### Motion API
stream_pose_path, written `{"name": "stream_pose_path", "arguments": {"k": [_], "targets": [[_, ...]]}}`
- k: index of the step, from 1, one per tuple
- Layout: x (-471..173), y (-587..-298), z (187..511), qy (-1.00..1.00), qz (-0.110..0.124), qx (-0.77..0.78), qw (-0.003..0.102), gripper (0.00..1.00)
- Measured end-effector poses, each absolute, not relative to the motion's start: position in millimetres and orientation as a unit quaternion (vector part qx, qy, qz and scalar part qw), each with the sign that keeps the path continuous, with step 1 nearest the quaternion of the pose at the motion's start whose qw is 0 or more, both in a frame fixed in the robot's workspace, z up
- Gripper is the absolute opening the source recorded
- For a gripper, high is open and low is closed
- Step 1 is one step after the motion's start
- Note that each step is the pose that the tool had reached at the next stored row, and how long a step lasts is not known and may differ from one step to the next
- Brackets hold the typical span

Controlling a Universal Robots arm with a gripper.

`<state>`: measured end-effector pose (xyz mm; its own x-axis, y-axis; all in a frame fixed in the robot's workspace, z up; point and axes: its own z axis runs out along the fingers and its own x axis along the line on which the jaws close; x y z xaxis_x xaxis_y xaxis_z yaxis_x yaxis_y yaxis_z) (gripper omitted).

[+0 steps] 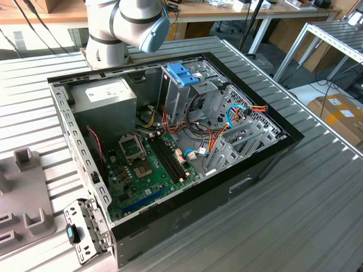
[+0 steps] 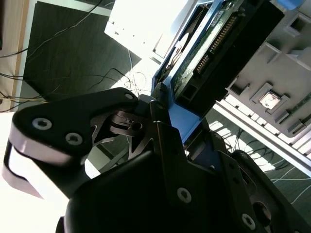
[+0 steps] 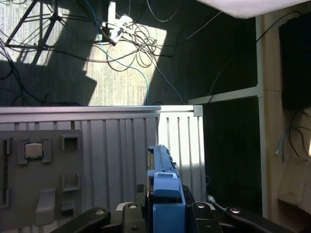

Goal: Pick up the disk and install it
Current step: 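Pick up the disk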

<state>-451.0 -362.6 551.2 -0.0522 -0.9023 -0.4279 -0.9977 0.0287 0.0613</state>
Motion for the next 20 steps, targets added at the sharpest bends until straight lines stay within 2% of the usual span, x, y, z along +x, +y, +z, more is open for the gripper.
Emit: {"name": "stream_pose_path", "arguments": {"k": [9, 13, 20], "targets": [[-451, -363, 560, 0.702, 0.182, -0.673, 0.144, 0.37], [-451, -363, 596, 0.696, 0.204, -0.668, 0.165, 0.37], [-451, -363, 604, 0.694, 0.21, -0.667, 0.171, 0.37]]}}
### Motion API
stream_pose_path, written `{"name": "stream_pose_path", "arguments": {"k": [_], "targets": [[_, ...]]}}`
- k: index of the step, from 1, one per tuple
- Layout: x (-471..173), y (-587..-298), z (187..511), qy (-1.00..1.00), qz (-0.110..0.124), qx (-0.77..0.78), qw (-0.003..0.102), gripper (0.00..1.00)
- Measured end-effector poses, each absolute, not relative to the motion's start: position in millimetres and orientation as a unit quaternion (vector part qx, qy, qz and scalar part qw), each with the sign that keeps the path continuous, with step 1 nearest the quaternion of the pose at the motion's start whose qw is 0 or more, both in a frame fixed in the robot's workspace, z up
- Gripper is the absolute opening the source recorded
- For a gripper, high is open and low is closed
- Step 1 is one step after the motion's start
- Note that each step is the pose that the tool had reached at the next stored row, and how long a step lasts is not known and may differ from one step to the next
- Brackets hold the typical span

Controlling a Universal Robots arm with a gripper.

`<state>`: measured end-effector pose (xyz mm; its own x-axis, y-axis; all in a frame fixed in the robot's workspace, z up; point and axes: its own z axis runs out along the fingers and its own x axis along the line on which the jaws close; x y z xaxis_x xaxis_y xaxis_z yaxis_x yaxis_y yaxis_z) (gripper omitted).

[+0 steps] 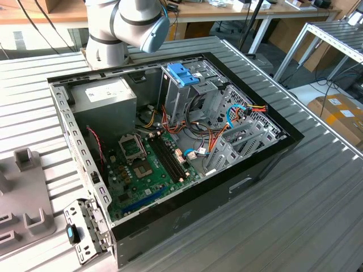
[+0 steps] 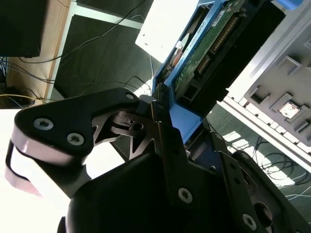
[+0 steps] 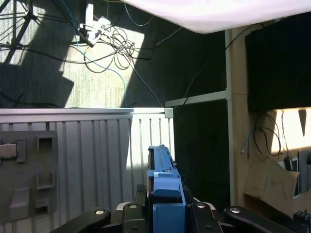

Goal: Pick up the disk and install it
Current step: 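Pick up the disk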

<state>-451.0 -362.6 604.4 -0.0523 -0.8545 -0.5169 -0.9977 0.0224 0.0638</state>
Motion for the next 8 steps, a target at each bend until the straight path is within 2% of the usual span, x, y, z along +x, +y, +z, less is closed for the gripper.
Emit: {"name": "stream_pose_path", "arguments": {"k": [8], "targets": [[-451.0, -362.6, 613.9, 0.692, 0.216, -0.665, 0.177, 0.37]]}}
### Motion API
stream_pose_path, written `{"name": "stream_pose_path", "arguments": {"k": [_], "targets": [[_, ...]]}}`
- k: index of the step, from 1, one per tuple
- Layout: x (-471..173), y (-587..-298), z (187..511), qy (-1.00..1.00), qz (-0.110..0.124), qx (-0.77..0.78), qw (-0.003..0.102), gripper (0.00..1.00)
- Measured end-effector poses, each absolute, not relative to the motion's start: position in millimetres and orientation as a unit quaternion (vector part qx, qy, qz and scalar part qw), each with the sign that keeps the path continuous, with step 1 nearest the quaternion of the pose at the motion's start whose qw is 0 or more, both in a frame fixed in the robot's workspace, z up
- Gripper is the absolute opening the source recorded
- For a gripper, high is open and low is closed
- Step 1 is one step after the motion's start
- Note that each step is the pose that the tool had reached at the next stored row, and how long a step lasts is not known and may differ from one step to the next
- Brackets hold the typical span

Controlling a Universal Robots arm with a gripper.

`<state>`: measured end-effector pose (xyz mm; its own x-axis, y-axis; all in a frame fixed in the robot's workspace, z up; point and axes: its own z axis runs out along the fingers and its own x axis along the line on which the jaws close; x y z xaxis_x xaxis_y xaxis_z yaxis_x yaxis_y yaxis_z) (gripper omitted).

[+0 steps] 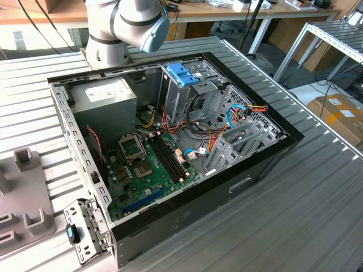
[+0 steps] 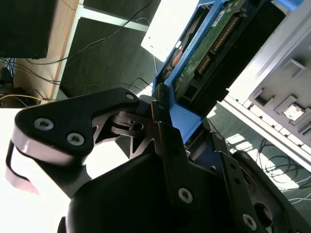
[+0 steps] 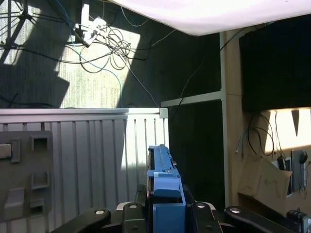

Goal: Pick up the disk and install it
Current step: 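Pick up the disk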

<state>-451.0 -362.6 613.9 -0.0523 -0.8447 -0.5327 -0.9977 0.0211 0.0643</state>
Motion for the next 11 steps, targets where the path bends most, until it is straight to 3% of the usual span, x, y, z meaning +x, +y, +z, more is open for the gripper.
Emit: {"name": "stream_pose_path", "arguments": {"k": [11], "targets": [[-451.0, -362.6, 625.0, 0.69, 0.224, -0.663, 0.184, 0.37]]}}
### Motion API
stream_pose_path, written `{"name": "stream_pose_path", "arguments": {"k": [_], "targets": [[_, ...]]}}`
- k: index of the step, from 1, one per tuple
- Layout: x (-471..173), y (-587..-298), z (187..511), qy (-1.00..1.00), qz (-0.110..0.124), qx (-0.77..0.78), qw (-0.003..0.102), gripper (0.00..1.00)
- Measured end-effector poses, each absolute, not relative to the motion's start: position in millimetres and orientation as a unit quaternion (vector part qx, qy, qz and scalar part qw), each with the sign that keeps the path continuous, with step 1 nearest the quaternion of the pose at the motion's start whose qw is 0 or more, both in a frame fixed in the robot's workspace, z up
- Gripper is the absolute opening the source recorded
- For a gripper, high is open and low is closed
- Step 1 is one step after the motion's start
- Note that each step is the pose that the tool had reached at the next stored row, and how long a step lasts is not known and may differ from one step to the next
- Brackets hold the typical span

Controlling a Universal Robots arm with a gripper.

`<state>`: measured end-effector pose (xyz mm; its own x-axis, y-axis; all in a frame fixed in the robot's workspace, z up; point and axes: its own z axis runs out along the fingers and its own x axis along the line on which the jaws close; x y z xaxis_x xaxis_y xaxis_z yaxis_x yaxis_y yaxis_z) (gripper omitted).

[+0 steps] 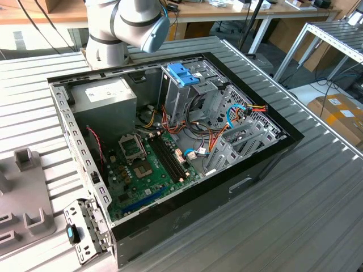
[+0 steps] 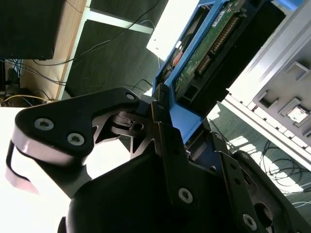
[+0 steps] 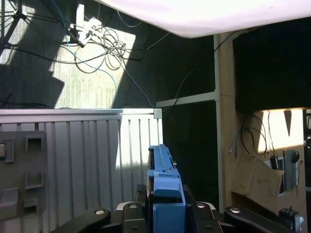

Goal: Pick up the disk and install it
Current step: 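Pick up the disk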

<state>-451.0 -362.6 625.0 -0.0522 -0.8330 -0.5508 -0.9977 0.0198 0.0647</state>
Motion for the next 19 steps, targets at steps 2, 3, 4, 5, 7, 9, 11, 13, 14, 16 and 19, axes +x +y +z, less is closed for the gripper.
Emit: {"name": "stream_pose_path", "arguments": {"k": [2, 3, 4, 5, 7, 9, 11, 13, 14, 16, 19], "targets": [[-451.0, -362.5, 626.6, 0.69, 0.225, -0.663, 0.185, 0.37], [-451.0, -362.5, 627.4, 0.689, 0.225, -0.663, 0.186, 0.37], [-451.0, -362.5, 628.9, 0.689, 0.226, -0.663, 0.186, 0.37], [-451.0, -362.6, 629.7, 0.689, 0.227, -0.663, 0.187, 0.37], [-451.0, -362.5, 630.7, 0.688, 0.229, -0.662, 0.189, 0.37], [-450.8, -362.6, 630.7, 0.688, 0.229, -0.662, 0.189, 0.37], [-450.6, -362.6, 630.7, 0.689, 0.226, -0.663, 0.186, 0.37], [-450.5, -362.7, 630.6, 0.693, 0.214, -0.666, 0.175, 0.37], [-450.5, -362.6, 630.7, 0.695, 0.207, -0.668, 0.168, 0.37], [-450.5, -362.6, 630.6, 0.699, 0.193, -0.671, 0.154, 0.37], [-450.5, -362.6, 630.6, 0.705, 0.172, -0.675, 0.134, 0.37]]}}
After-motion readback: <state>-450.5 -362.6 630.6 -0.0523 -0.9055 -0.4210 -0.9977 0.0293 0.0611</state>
